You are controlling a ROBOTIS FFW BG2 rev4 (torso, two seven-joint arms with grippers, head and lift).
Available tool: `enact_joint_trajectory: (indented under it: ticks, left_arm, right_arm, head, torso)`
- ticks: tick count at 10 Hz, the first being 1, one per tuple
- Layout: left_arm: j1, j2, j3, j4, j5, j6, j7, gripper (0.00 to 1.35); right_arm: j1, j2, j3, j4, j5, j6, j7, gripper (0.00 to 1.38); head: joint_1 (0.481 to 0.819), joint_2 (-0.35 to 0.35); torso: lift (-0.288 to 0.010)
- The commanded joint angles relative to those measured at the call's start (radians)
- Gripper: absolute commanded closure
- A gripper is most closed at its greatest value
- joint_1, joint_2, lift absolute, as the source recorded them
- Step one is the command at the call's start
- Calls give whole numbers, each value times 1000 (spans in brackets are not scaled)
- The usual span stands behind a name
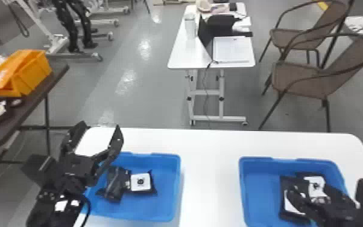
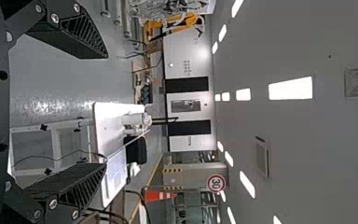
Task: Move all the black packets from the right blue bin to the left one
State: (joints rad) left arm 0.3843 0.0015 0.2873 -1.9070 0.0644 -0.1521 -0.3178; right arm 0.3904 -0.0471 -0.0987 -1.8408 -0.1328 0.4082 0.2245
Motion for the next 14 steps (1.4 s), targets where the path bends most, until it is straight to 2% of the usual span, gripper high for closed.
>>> enact_joint_trajectory:
  ticks: [1,3,4,5,8,11,14]
  left_arm:
    - [1,-4,-11,0,8,5,2,208]
    - [1,-4,-13,0,5,16,0,206]
    - [2,-4,-13,0,6,25,-1,208]
    - [4,-4,-16,0,6,34,-3,208]
    - [-1,-4,-13,11,12,32,-4,208]
    - [-7,-4,-17,19,15,25,-4,208]
    - [-5,-4,-17,19,17,25,-4,208]
  right_arm:
    - [44,47,-3,41,-22,-71,-70,159]
    - [38,48,13,84,-74,-98,-206,160]
    - [-2,44,13,155,-119,-103,-214,157]
    - [-48,29,24,218,-146,-103,-218,157]
    - [-162,-2,57,351,-130,-86,-251,159]
    - [-217,-8,99,387,-96,-17,-297,160]
    - [-246,-19,117,416,-134,67,-297,174]
  head:
    - [695,113]
    - [695,91]
    - [695,77]
    - [695,74]
    - [695,71]
    - [695,75]
    - [695,87]
  torso:
    - [0]
    - [0]
    - [0]
    - [0]
    - [0]
    - [0]
    - [0]
